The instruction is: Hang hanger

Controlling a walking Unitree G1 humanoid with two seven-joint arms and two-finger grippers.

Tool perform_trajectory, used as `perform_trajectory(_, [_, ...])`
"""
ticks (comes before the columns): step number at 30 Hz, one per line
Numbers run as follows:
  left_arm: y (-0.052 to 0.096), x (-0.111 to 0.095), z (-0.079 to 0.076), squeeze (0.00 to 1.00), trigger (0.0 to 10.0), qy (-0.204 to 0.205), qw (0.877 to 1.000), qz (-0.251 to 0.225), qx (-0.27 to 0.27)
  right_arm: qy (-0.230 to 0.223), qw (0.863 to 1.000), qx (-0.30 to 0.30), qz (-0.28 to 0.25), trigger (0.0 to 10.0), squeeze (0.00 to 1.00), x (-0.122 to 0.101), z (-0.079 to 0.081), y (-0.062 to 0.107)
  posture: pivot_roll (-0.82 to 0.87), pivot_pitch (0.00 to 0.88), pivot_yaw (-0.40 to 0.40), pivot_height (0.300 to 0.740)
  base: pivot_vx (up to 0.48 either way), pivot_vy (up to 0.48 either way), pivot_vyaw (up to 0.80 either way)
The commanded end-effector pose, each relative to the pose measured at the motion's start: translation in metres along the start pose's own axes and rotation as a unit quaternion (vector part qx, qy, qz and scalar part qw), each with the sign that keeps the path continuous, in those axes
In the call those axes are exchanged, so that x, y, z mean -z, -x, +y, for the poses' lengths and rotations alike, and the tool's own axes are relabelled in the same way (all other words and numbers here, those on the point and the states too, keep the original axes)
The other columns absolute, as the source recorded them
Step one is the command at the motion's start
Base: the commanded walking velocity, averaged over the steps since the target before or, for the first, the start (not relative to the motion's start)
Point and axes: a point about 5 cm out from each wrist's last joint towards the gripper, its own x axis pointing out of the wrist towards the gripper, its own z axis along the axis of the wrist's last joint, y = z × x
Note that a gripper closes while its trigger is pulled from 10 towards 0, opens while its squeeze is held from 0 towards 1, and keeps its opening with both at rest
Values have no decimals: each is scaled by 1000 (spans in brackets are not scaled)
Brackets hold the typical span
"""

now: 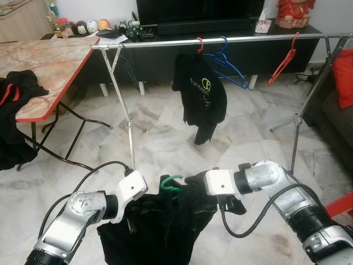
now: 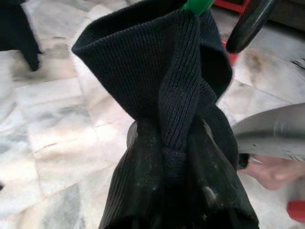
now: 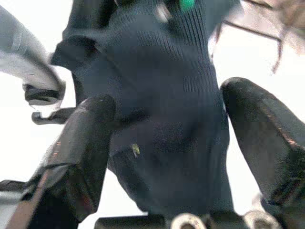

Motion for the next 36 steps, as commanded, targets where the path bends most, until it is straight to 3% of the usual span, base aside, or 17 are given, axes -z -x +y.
perform_trajectory(1, [10,1,6,0,0,-2,999,-9,-36,-23,999,39,3,10000,1000,7,-2,5,-81,0,67,740,0,0,0])
perform_trajectory(7, [13,10,6,0,0,12,996,-16,-87,-58,992,109,-23,10000,1000,8,-11,9,-82,0,69,740,0,0,0])
perform_trajectory(13, [25,21,22,0,667,20,967,-30,-254,-159,943,291,-29,10000,1000,26,-27,11,-78,0,69,740,0,0,0])
perform_trajectory(14, [28,24,24,0,1843,27,962,-28,-270,-175,935,309,-27,10000,1000,29,-27,10,-80,0,70,740,0,0,0])
perform_trajectory(15, [32,27,25,0,7804,35,953,-29,-300,-212,914,344,-24,10000,804,37,-26,9,-78,0,72,740,0,0,0])
perform_trajectory(16, [35,30,26,0,10000,40,946,-31,-319,-237,900,366,-21,10000,486,43,-24,8,-78,0,72,740,0,0,0])
perform_trajectory(17, [41,38,27,0,10000,59,932,-30,-357,-302,864,402,-13,10000,306,57,-13,1,-78,0,72,740,0,0,0])
perform_trajectory(19, [42,40,26,0,10000,66,928,-29,-367,-320,854,410,-10,10000,306,61,-9,-2,-78,0,72,740,0,0,0])
perform_trajectory(20, [43,41,26,0,10000,67,921,-33,-382,-349,838,420,11,10000,0,70,1,-7,-76,0,69,740,0,0,0])
perform_trajectory(23, [45,43,26,0,10000,68,910,-39,-407,-388,812,434,44,10000,0,83,17,-16,-76,0,69,740,0,0,0])
perform_trajectory(27, [44,43,26,0,10000,66,908,-40,-411,-389,809,438,47,10000,0,83,16,-16,-76,0,69,740,0,0,0])
perform_trajectory(28, [49,45,25,0,10000,79,895,-49,-437,-428,784,444,69,10000,0,92,34,-25,-68,0,65,740,0,0,0])
perform_trajectory(29, [58,49,23,0,10000,91,870,-61,-481,-494,736,450,112,10000,0,106,65,-37,-67,0,62,740,0,0,0])
perform_trajectory(30, [58,49,23,0,10000,91,870,-61,-481,-494,736,450,112,10000,0,106,65,-37,-67,0,62,740,0,0,0])
perform_trajectory(31, [63,50,21,0,10000,99,855,-70,-504,-521,714,448,134,10000,0,112,81,-42,-62,0,58,740,0,0,0])
perform_trajectory(33, [64,50,20,0,10000,104,852,-76,-508,-527,710,446,140,10000,0,114,85,-42,-62,0,58,740,0,0,0])
perform_trajectory(36, [68,52,16,0,10000,109,844,-79,-520,-566,661,462,171,10000,0,125,106,-39,-54,0,49,740,0,0,0])
